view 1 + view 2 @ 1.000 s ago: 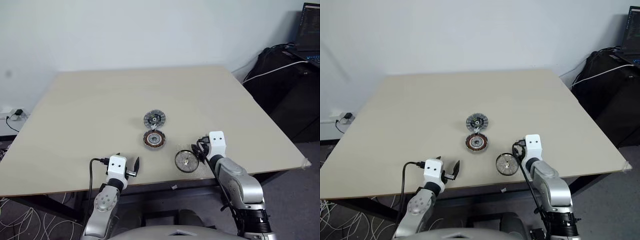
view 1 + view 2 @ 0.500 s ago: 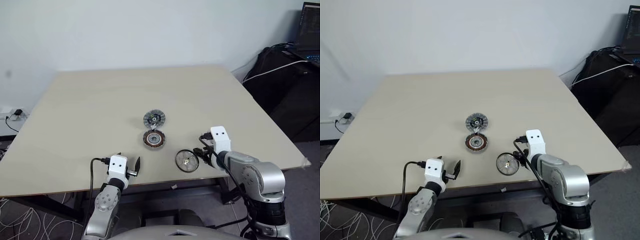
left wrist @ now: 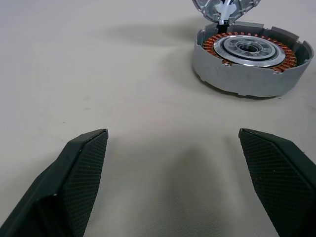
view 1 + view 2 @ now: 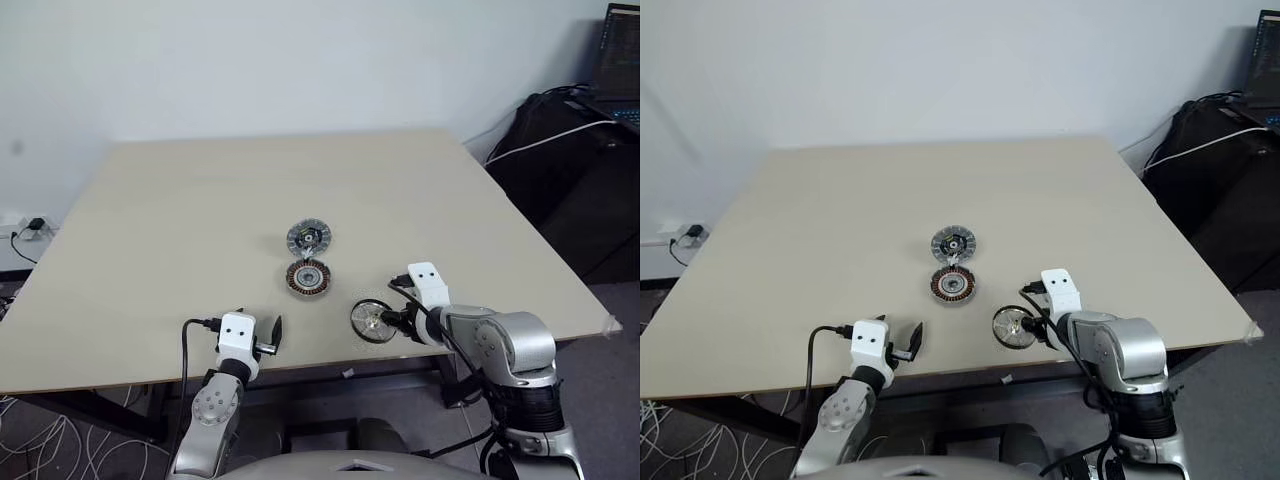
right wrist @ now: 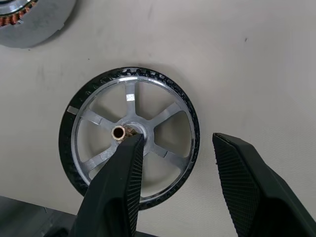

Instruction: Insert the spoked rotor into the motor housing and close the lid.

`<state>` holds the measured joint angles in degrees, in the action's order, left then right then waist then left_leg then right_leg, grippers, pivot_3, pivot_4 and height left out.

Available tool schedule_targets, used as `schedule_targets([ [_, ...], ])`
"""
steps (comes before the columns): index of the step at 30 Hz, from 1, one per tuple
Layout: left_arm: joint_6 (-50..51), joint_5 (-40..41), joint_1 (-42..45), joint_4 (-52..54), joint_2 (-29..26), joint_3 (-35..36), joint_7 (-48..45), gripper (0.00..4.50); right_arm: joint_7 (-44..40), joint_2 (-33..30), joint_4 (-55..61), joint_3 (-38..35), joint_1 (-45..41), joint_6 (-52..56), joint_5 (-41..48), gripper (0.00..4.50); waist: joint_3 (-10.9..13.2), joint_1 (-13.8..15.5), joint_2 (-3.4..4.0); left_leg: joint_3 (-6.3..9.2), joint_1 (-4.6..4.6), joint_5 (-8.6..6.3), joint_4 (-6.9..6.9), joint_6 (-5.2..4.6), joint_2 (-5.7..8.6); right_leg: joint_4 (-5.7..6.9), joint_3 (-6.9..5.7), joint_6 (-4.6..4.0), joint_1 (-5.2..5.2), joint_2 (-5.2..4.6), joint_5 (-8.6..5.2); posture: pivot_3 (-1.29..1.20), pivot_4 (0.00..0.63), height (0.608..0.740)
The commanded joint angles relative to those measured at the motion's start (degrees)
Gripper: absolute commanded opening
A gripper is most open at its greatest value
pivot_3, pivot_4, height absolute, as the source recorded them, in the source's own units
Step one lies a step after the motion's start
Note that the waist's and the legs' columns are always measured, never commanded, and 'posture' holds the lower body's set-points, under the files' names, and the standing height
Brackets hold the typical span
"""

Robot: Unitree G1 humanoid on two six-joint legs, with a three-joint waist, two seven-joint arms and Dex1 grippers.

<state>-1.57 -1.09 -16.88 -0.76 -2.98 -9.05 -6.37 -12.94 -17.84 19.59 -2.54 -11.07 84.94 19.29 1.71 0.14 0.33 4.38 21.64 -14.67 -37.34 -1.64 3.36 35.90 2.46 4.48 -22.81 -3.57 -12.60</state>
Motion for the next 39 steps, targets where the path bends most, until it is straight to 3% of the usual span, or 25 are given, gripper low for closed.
schedule_targets([
  [1,-0.62,0.24,0.54,1.42,0.2,0.4,-0.04,4.5,-0.17,-0.11,-0.63,0.12,-1.09,-1.55,-0.25,2.39,0.0,-0.01,0.0,0.0,0.0,0.0,0.0,0.0,0.0,0.0,0.0,0.0,0.0,0.0,0.0,0.0,0.0,0.74],
  [8,-0.43,0.32,0.75,1.54,0.26,0.49,0.03,4.5,-0.1,-0.12,-3.22,0.31,-0.81,-3.15,-1.11,2.39,0.0,-0.01,0.01,0.0,0.0,0.0,0.0,0.0,0.0,0.0,0.0,0.0,0.0,0.0,0.0,0.0,0.0,0.74],
  [11,-0.45,0.28,0.84,1.52,0.3,0.61,0.2,4.5,-0.03,-0.23,-3.76,0.54,-0.97,-3.84,-1.33,1.88,0.0,-0.07,0.01,0.0,0.0,0.0,0.0,0.0,0.0,0.0,0.0,0.0,-0.01,0.01,0.0,0.0,0.0,0.74],
  [17,-0.49,0.3,0.94,1.48,0.49,0.86,0.29,4.5,0.09,-0.15,-4.01,0.69,-1.07,-4.61,-1.39,0.04,0.01,-0.12,0.01,0.0,0.0,0.0,0.0,0.01,0.0,0.0,0.0,0.0,-0.01,0.0,0.0,0.0,0.0,0.74],
  [22,-0.47,0.41,1.01,1.41,0.56,0.98,0.05,4.5,0.61,1.06,-3.27,-0.88,-0.14,-5.78,-1.15,0.04,0.01,-0.24,0.01,0.0,0.01,-0.01,0.01,0.01,0.0,0.0,0.0,0.0,-0.01,0.0,0.0,0.0,0.0,0.74],
  [28,-0.38,0.36,1.05,1.5,0.48,1.09,-0.1,4.5,4.16,7.46,0.47,-5.33,-0.61,-17.63,-1.9,0.04,0.04,-0.6,0.04,-0.01,0.02,-0.01,0.03,0.02,0.0,0.0,0.01,0.02,-0.03,0.01,0.0,0.0,0.0,0.74],
  [32,-0.19,0.44,1.08,1.63,0.31,1.07,-0.41,4.5,8.01,9.21,1.0,0.03,-0.58,-29.85,-7.65,0.04,0.08,-0.79,0.07,-0.01,0.02,-0.02,0.05,0.03,0.0,-0.01,0.01,0.02,-0.05,0.0,0.0,0.0,0.0,0.74],
  [39,0.26,0.32,1.04,1.91,0.13,1.08,-0.74,4.5,10.32,11.87,-8.73,12.53,0.44,-49.44,-17.42,0.04,0.08,-0.82,0.08,-0.01,0.0,0.03,0.14,-0.01,-0.01,0.0,0.01,-0.02,-0.09,0.03,-0.01,0.0,0.0,0.74],
])
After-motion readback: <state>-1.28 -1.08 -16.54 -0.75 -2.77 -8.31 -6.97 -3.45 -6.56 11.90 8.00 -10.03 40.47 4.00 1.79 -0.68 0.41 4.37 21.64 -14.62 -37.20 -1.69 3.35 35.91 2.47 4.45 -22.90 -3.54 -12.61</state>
